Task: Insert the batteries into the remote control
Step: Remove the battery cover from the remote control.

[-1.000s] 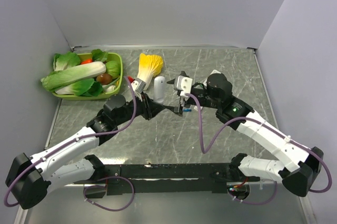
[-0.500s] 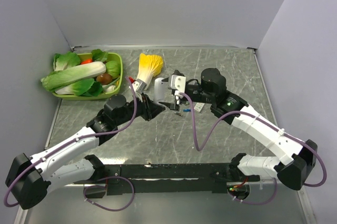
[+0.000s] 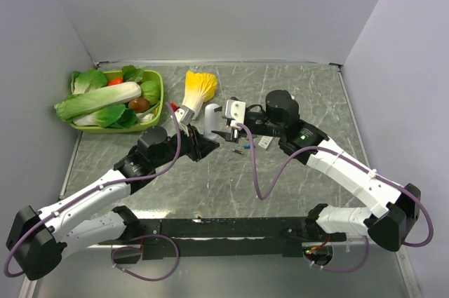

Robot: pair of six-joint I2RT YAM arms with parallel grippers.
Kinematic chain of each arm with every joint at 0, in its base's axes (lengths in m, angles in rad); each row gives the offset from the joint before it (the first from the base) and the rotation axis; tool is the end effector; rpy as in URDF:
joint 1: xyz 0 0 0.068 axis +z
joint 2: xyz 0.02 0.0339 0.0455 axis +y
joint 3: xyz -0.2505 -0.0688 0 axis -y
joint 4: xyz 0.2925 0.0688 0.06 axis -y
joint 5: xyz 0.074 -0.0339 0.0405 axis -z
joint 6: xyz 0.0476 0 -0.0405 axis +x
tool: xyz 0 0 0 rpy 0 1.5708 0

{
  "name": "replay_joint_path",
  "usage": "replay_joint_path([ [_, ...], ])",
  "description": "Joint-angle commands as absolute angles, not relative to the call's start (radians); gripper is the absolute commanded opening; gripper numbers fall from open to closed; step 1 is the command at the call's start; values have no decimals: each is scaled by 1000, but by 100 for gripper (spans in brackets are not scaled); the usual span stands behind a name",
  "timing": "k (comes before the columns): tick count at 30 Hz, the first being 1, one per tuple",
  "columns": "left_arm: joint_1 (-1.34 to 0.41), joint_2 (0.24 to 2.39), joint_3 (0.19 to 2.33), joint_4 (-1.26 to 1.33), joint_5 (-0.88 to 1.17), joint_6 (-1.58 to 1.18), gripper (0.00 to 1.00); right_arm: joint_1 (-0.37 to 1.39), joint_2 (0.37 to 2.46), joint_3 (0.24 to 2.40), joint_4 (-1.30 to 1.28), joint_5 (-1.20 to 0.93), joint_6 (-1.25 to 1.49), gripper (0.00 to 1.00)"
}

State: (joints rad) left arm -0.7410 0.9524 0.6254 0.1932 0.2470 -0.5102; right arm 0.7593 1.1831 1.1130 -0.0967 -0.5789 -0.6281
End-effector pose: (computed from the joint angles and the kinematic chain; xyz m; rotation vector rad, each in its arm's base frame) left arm 0.2062 -0.2044 0.2644 0.4072 1.7915 -1.1190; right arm 0.2240 0.2485 0.3659 -1.4113 1.0298 0.5974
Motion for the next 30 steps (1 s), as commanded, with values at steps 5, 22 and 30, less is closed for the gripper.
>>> replay_joint_path([
  [5, -739, 917, 646, 261, 271, -502, 1, 762, 1212, 1126, -127, -554, -658, 64],
  [22, -718, 943, 638, 163, 275, -476, 1, 762, 1261, 1077, -100, -627, -584, 52],
  [30, -707, 979, 658, 106, 238, -477, 1, 762, 1304, 1094, -135, -666, -586, 42],
])
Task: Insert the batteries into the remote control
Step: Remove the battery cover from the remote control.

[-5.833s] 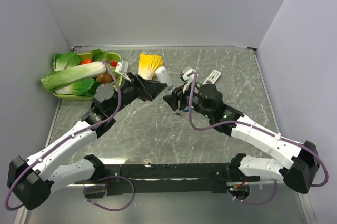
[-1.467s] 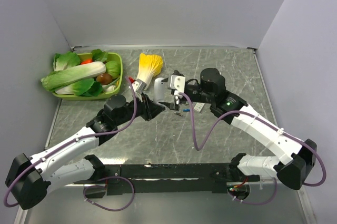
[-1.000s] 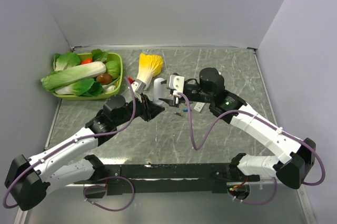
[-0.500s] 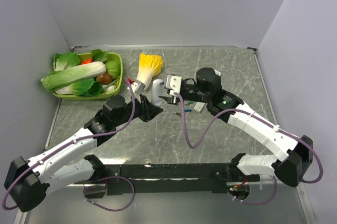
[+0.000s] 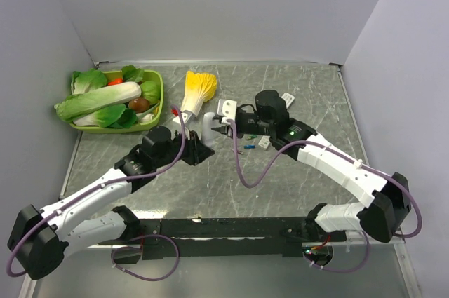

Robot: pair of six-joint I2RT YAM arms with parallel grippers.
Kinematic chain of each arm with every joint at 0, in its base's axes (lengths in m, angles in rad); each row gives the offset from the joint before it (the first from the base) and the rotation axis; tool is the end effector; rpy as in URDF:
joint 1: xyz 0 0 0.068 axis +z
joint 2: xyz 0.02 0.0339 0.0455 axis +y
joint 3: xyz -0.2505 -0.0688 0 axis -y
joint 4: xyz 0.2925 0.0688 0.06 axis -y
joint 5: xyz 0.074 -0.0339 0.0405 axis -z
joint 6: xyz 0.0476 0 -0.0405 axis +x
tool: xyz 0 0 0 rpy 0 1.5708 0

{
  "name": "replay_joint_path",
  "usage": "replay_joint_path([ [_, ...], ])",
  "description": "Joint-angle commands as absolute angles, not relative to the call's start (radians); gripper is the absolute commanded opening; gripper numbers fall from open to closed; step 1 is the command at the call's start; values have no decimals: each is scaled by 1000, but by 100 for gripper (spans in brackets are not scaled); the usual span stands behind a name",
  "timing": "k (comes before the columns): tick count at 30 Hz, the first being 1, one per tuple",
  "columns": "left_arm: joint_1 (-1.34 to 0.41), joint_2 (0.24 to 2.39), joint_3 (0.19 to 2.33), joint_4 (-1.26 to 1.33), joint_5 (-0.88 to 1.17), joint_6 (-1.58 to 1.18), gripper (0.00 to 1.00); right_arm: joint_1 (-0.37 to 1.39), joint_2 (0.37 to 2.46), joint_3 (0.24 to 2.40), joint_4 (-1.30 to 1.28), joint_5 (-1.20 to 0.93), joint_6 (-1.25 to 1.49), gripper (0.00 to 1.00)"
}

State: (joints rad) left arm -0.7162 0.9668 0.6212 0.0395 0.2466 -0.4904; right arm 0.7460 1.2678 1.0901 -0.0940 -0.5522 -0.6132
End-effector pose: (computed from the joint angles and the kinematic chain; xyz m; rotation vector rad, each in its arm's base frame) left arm 0.2095 -0.1977 0.2408 0.4058 1.9671 -1.0357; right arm 0.2431 0.2587 0.3292 -1.4336 1.1575 0.6000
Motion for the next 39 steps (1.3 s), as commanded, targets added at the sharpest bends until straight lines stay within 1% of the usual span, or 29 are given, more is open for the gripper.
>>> replay_joint_path([
  [1, -701, 985, 658, 85, 230, -479, 1, 762, 1307, 1080, -129, -666, -581, 41],
  [6, -687, 1022, 660, 29, 206, -466, 1, 762, 1330, 1022, -68, -678, -548, 36],
  [10, -684, 1052, 643, 15, 201, -465, 1, 764, 1358, 997, -41, -693, -520, 29],
  [12, -681, 1063, 627, 15, 202, -474, 1, 761, 1374, 985, -25, -701, -508, 27],
  [13, -680, 1074, 623, 17, 202, -477, 1, 762, 1379, 979, -18, -704, -497, 23],
  [18, -673, 1118, 614, 3, 196, -492, 1, 762, 1404, 937, -5, -706, -472, 20],
  [19, -672, 1126, 614, 2, 198, -495, 1, 761, 1407, 930, 27, -706, -468, 16],
  [20, -672, 1129, 609, 3, 198, -495, 1, 759, 1410, 924, 31, -706, -465, 14],
  [26, -669, 1137, 600, -32, 178, -505, 1, 735, 1425, 874, 63, -703, -411, 11],
  [31, -652, 1079, 571, -40, 137, -529, 1, 726, 1361, 822, 78, -644, -319, 9],
  [33, -641, 1059, 561, -31, 123, -538, 1, 715, 1327, 808, 77, -606, -278, 11],
  [34, -638, 1037, 551, -23, 121, -541, 1, 713, 1316, 807, 72, -589, -234, 18],
  [36, -627, 1014, 532, 8, 129, -555, 1, 704, 1283, 807, 49, -551, -178, 25],
  [37, -623, 988, 513, 30, 136, -560, 1, 703, 1272, 807, 41, -536, -155, 30],
  [38, -620, 976, 502, 47, 143, -567, 1, 700, 1255, 810, 29, -520, -131, 33],
  [39, -615, 959, 489, 81, 153, -581, 1, 693, 1246, 816, 14, -514, -109, 40],
])
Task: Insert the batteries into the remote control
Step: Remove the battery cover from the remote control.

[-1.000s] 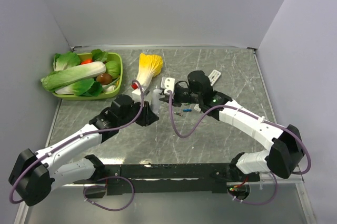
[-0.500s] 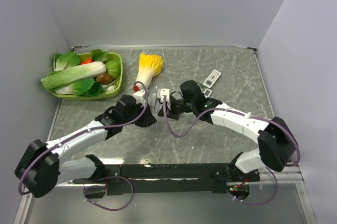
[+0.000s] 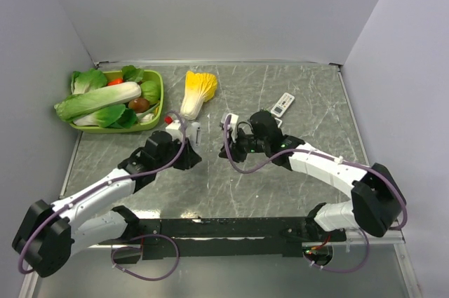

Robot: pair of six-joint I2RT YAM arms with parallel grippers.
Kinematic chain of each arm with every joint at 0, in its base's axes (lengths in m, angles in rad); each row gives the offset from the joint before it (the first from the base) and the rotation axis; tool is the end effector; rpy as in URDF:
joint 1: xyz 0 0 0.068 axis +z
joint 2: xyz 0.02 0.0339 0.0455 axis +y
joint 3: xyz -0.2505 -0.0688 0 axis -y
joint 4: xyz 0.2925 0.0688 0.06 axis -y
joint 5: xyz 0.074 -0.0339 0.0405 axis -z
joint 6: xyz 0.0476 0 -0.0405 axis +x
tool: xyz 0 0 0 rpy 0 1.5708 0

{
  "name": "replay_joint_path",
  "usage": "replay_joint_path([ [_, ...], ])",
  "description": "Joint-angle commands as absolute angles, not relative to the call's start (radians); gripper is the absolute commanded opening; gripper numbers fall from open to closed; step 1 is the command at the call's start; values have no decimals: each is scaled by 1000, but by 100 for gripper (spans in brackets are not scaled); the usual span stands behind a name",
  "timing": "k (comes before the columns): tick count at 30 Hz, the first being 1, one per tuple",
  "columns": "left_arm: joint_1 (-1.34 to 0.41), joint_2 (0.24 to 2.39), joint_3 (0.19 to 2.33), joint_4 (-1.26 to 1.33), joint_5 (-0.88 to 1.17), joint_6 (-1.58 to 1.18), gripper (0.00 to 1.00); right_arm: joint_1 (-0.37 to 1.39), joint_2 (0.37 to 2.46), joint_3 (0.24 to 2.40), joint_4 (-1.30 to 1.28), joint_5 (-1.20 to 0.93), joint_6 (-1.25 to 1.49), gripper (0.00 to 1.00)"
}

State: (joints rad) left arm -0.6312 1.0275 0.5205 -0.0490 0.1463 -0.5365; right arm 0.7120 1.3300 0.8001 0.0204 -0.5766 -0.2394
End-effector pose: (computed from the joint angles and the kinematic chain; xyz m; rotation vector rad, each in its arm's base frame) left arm 0.2205 -0.1698 0.1744 0.1969 2.2305 -0.8225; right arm 0.2423 0.2434 0.2051 -1.2731 1.6817 0.8846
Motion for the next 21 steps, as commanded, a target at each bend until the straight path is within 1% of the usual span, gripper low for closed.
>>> replay_joint_path([
  [1, -611, 927, 467, 98, 164, -589, 1, 683, 1240, 821, -24, -508, -76, 60],
  [2, -607, 911, 456, 116, 172, -595, 1, 678, 1224, 825, -44, -502, -58, 73],
  [3, -603, 875, 445, 144, 179, -607, 1, 673, 1218, 836, -63, -496, -29, 99],
  [7, -597, 781, 379, 214, 224, -637, 1, 644, 1184, 853, -156, -457, 80, 100],
  [10, -594, 701, 324, 282, 268, -661, 1, 623, 1154, 842, -164, -459, 167, 100],
  [13, -594, 617, 272, 346, 304, -670, 1, 621, 1132, 870, -178, -408, 291, 100],
  [17, -594, 528, 206, 428, 357, -698, 1, 606, 1153, 907, -233, -388, 258, 100],
  [19, -594, 502, 170, 489, 382, -722, 1, 583, 1184, 923, -250, -432, 252, 100],
  [21, -594, 492, 157, 521, 426, -726, 1, 571, 1215, 989, -320, -448, 223, 100],
])
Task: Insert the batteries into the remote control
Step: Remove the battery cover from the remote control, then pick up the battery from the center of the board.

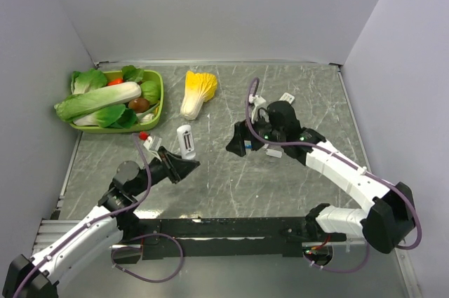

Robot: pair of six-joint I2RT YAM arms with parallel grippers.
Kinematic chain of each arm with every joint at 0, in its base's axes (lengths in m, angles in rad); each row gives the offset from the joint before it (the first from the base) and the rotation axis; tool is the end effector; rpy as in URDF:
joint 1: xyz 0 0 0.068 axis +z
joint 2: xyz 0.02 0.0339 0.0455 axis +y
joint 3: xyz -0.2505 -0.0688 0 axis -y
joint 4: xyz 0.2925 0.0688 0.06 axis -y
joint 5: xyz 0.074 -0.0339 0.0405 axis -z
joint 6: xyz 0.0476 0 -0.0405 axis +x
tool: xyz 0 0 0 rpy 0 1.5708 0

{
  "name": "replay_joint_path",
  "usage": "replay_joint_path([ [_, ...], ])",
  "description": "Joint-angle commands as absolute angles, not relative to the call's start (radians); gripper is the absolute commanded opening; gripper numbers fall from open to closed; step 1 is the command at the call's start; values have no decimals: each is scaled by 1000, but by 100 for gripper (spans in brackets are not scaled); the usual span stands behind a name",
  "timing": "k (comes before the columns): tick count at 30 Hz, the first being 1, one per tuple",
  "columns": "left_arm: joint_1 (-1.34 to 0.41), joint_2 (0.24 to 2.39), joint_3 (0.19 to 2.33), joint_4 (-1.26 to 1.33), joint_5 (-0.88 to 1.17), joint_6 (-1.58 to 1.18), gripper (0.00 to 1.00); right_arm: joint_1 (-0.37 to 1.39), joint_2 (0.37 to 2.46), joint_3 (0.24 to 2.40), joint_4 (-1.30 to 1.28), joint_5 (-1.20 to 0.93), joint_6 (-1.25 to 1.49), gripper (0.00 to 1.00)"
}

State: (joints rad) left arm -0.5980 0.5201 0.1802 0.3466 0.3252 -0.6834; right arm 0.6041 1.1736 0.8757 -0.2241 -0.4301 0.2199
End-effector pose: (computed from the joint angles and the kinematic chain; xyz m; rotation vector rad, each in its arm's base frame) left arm 0.1712 -0.1350 0.1978 0.2063 1.6973 -1.2370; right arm 0.2537 0.1992 0.2575 -0.6820 2.0733 0.9349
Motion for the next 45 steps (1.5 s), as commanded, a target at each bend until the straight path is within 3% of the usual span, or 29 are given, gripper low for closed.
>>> replay_joint_path([
  [1, -594, 494, 155, 531, 439, -723, 1, 571, 1247, 1015, -356, -436, 204, 100],
  [5, -594, 520, 137, 624, 465, -732, 1, 569, 1366, 1161, -514, -370, 80, 98],
  [11, -594, 607, 144, 692, 449, -782, 1, 595, 1581, 1336, -707, -287, -27, 79],
  [16, -594, 614, 202, 577, 428, -750, 1, 652, 1764, 1457, -814, -178, -92, 65],
  [17, -594, 614, 218, 556, 423, -744, 1, 661, 1788, 1476, -830, -152, -94, 58],
  [21, -594, 603, 248, 465, 420, -723, 1, 683, 1885, 1531, -868, -101, -104, 56],
  [22, -594, 597, 250, 440, 413, -716, 1, 689, 1896, 1542, -874, -94, -112, 50],
  [28, -594, 565, 273, 344, 402, -686, 1, 701, 1976, 1563, -891, -40, -115, 47],
  [34, -594, 532, 298, 252, 396, -661, 1, 706, 2017, 1589, -881, -40, -130, 38],
  [45, -594, 482, 307, 181, 379, -649, 1, 716, 2103, 1634, -894, -8, -147, 35],
])
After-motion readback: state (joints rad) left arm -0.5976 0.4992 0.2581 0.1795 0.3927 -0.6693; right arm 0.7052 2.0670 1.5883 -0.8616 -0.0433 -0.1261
